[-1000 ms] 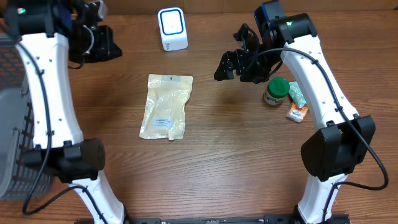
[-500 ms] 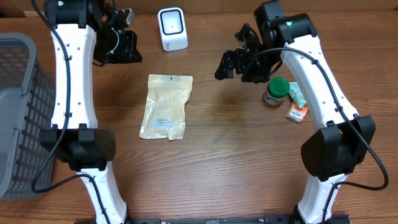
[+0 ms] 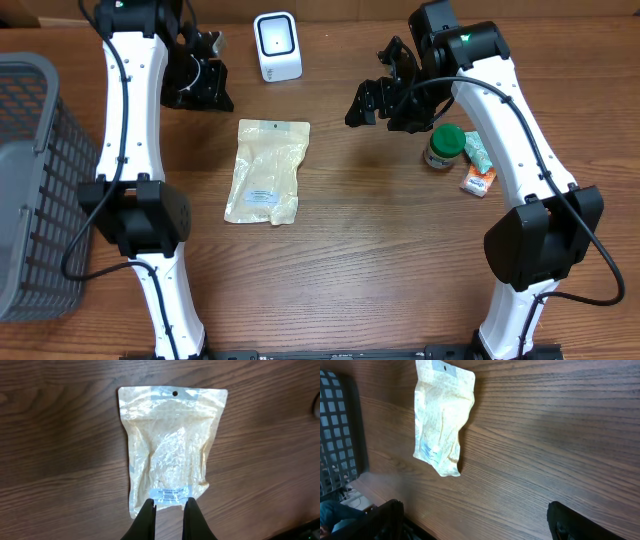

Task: Scan the item barcode

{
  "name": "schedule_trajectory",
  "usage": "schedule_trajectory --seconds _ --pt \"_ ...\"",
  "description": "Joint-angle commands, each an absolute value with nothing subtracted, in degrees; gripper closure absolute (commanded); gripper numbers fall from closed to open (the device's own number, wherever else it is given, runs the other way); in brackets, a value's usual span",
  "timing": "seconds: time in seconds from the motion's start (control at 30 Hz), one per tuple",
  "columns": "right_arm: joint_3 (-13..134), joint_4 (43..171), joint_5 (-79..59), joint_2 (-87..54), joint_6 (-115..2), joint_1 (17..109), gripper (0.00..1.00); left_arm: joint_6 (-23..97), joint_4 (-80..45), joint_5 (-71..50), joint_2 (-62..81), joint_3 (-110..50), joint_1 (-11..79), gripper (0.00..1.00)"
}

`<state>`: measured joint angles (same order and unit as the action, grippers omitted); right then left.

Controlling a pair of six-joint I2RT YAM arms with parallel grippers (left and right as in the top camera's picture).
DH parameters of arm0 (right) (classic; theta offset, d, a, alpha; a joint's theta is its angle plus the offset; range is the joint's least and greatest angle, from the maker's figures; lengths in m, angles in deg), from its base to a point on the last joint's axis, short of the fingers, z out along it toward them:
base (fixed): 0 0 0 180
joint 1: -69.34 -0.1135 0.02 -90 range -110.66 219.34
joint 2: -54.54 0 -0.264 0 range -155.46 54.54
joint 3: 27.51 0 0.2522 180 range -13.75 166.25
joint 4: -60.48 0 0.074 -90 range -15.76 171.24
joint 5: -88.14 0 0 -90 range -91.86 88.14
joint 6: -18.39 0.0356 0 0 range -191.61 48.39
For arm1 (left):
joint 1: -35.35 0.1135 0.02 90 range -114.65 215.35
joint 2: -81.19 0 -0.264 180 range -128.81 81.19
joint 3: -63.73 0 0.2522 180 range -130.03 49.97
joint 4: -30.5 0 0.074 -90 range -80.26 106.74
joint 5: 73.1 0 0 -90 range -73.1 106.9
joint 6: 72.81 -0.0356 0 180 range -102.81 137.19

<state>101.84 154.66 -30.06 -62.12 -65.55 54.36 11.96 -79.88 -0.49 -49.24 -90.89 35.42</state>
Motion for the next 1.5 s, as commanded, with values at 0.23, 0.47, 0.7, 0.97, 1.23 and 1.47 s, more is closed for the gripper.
schedule_trajectory --seconds 0.23,0.47,0.7,0.97,1.23,1.47 --pt "101.64 153.57 -29.91 -62.64 -64.3 54.51 0.09 8.15 -80.08 -0.51 -52.19 -87.9 35.31 0.96" --pt "101.64 153.48 -29.91 -63.08 -64.3 54.49 0.09 8.2 -78.38 -0.53 -52.19 -83.88 35.31 0.95" --pt "101.64 153.33 -29.95 -64.85 -64.11 54.12 0.1 8.2 -72.8 -4.53 -52.19 -75.64 34.92 0.96" --pt "101.64 151.75 -29.93 -65.22 -63.89 53.13 0.15 8.2 -67.1 -5.67 -52.19 -66.61 34.9 0.96" --pt "97.69 148.83 -30.04 -65.22 -63.74 51.65 0.18 8.2 -62.38 -5.6 -52.22 -59.48 34.88 0.96" --pt "88.88 138.4 -34.87 -65.22 -61.11 50.91 0.31 8.44 -59.47 -5.01 -52.22 -54.32 34.9 0.96"
